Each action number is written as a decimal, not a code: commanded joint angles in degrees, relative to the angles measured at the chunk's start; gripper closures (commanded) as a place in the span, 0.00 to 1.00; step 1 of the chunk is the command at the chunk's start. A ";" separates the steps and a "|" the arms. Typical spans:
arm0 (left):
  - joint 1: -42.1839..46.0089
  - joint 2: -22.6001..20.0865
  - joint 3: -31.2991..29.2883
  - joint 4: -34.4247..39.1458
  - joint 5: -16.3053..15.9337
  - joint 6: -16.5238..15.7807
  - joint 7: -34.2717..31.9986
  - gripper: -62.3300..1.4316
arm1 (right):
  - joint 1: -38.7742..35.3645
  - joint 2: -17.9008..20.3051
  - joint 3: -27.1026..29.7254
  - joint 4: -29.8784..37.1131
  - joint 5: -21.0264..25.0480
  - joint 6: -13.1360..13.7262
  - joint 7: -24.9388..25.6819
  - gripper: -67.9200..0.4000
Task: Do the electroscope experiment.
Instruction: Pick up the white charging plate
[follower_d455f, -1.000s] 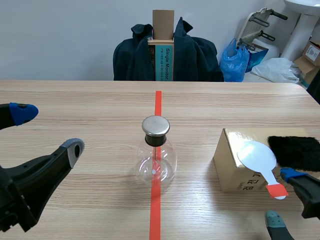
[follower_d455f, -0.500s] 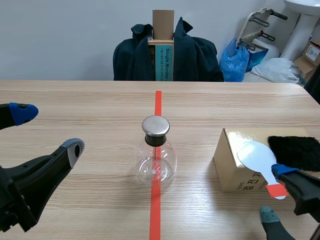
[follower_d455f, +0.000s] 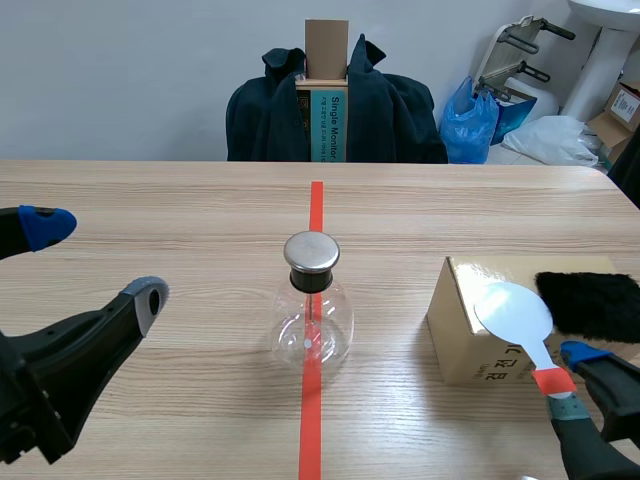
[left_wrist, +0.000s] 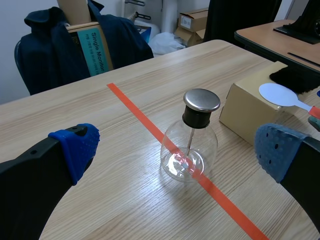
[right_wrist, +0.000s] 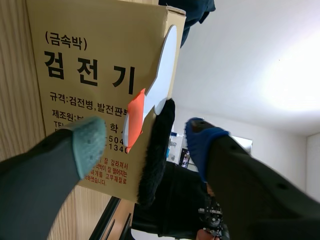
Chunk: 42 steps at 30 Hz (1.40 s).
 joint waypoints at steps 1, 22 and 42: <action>-0.20 -0.13 0.00 1.20 -0.37 -0.15 -0.83 0.00 | 0.22 0.94 0.81 1.42 0.15 -3.32 -0.33 0.57; -0.20 -0.13 0.00 1.20 -0.37 -0.15 -0.83 0.00 | 0.52 0.96 0.81 1.42 0.02 -3.32 1.36 0.98; -0.20 -0.13 0.00 1.20 -0.35 -0.15 -0.76 0.00 | 0.02 1.88 8.59 14.29 5.09 -3.32 1.73 0.98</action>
